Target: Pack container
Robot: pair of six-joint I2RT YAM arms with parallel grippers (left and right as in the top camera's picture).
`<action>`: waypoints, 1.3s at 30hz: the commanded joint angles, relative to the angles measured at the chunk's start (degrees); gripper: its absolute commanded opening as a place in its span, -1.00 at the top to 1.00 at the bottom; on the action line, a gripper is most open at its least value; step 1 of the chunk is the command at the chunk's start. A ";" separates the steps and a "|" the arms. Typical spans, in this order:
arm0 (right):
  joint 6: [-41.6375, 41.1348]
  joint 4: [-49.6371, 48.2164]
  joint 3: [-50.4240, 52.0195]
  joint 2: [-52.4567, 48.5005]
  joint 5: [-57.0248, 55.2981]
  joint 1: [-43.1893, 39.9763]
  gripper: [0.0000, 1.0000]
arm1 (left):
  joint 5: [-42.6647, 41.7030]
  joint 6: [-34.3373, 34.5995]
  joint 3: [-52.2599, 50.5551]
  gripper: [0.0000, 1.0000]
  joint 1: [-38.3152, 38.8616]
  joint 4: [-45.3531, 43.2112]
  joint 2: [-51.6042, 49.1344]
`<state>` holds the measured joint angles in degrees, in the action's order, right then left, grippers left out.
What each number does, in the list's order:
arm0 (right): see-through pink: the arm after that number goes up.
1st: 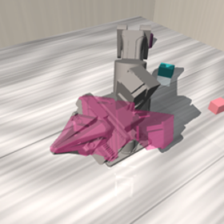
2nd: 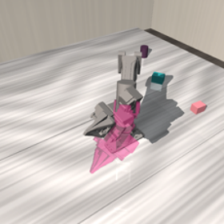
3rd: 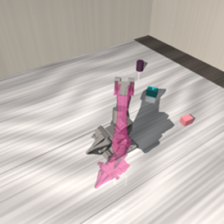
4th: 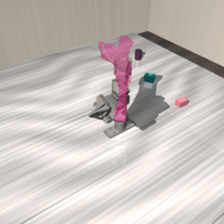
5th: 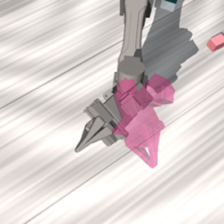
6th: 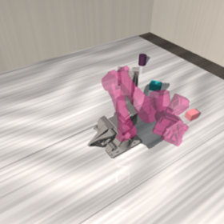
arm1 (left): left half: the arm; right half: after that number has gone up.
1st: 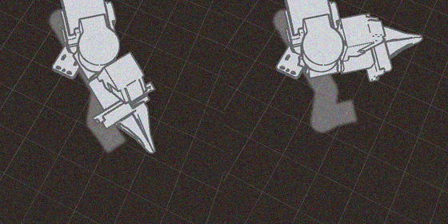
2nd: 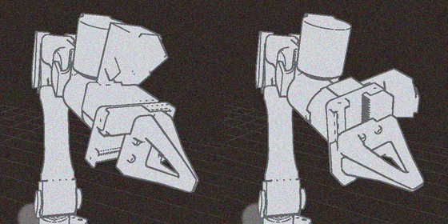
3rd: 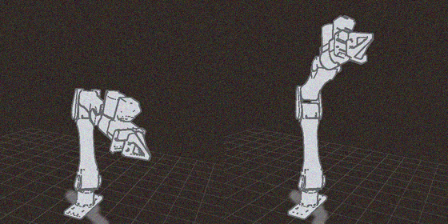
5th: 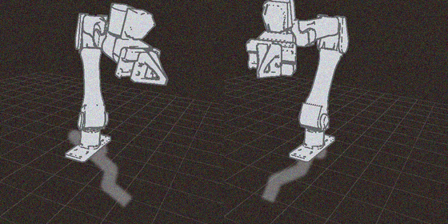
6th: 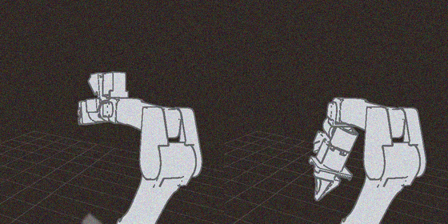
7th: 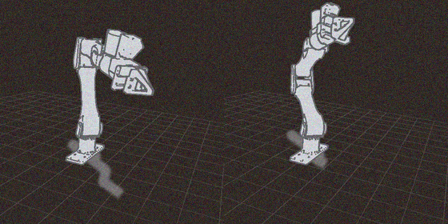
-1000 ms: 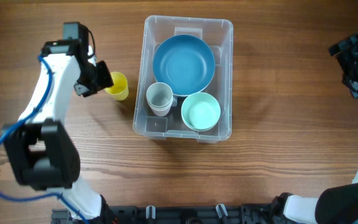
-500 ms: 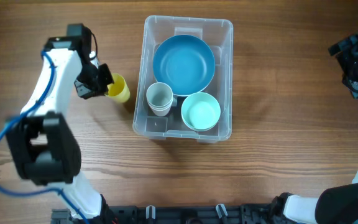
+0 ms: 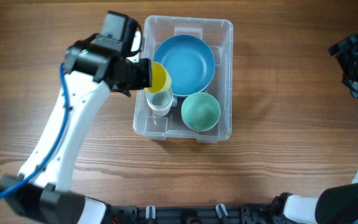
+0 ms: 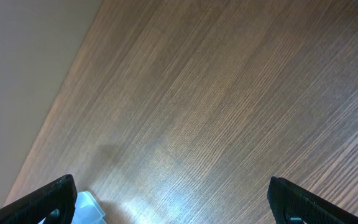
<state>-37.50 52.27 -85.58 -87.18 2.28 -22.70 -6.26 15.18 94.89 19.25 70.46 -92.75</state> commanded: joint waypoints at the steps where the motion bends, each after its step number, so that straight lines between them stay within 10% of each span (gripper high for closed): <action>1: -0.17 -0.20 0.20 -0.26 -0.98 0.13 -0.99 | 1.25 0.72 -0.50 0.92 0.90 1.36 -4.74; 4: -0.15 -0.20 0.20 -0.26 -0.98 0.13 -0.99 | 2.25 0.70 -0.50 0.55 0.90 1.79 -6.25; 5: -0.17 -0.20 0.20 -0.26 -0.98 0.13 -1.00 | 2.86 0.70 -0.50 0.06 0.90 1.79 -6.27; 6: -0.17 -0.20 0.20 -0.26 -0.98 0.13 -0.99 | 3.50 0.68 -0.48 -0.93 0.83 1.81 -6.25; 7: -0.17 -0.20 0.20 -0.26 -0.98 0.13 -0.99 | 4.07 0.68 -0.48 -0.99 0.66 1.84 -5.86; 29: -0.17 -0.20 0.20 -0.26 -0.98 0.13 -0.99 | 3.76 0.50 -0.48 -0.99 -1.14 -1.99 -2.36; 39: -0.17 -0.20 0.20 -0.26 -0.98 0.13 -0.99 | 11.10 -5.90 -0.50 -0.99 -1.25 -14.36 17.57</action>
<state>-37.50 52.27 -85.58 -87.18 2.28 -22.70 1.10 15.03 93.91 18.24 56.25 -81.97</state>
